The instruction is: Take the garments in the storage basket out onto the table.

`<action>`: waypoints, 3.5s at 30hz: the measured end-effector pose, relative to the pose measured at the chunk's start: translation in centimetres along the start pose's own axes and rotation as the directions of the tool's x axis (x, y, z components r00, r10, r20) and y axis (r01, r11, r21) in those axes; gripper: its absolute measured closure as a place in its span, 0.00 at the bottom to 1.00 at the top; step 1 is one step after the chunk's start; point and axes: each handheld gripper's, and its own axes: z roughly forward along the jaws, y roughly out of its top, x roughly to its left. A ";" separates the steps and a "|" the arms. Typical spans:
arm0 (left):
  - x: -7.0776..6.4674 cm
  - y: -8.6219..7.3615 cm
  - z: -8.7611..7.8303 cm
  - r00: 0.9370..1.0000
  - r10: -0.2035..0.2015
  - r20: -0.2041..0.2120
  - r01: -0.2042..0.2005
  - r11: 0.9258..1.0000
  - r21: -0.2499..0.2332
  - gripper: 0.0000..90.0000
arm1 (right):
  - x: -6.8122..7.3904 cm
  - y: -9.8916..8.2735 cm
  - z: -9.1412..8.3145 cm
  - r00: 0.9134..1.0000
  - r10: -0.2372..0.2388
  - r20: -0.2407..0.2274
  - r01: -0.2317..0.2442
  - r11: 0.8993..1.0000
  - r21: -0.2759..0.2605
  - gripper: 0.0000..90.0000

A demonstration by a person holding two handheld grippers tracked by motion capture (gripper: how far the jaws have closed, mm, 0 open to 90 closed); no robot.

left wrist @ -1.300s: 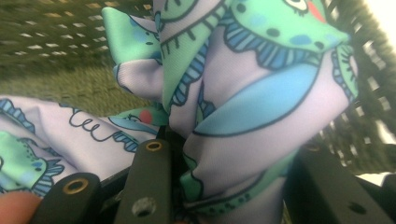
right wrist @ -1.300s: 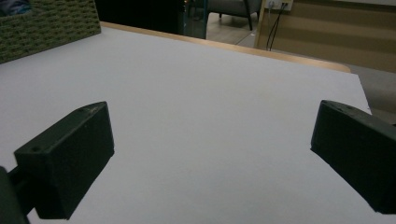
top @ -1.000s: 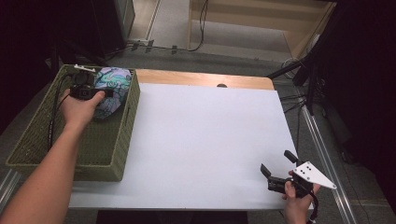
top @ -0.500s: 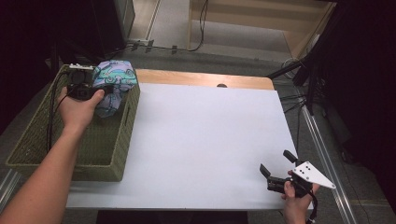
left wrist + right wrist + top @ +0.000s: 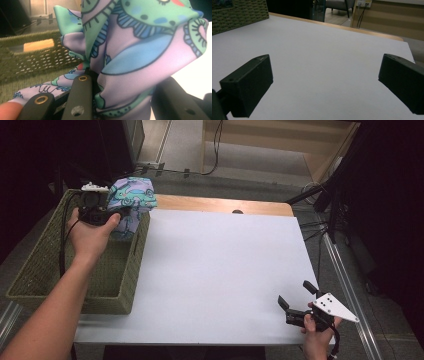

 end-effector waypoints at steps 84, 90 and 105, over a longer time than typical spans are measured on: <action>-13.9 0.1 1.3 0.946 0.163 0.279 -0.137 0.984 -0.111 0.70 | 0.2 0.2 0.1 1.000 -0.005 -0.009 0.005 1.000 -0.007 0.00; -14.2 -0.4 1.9 0.945 0.159 0.286 -0.136 0.986 -0.101 0.70 | 0.1 0.2 0.1 1.000 -0.006 -0.008 0.006 1.000 -0.008 0.00; -14.7 -1.7 3.6 0.943 0.154 0.295 -0.142 0.988 -0.060 0.70 | 0.1 0.1 0.3 1.000 -0.005 -0.016 0.005 1.000 -0.007 0.00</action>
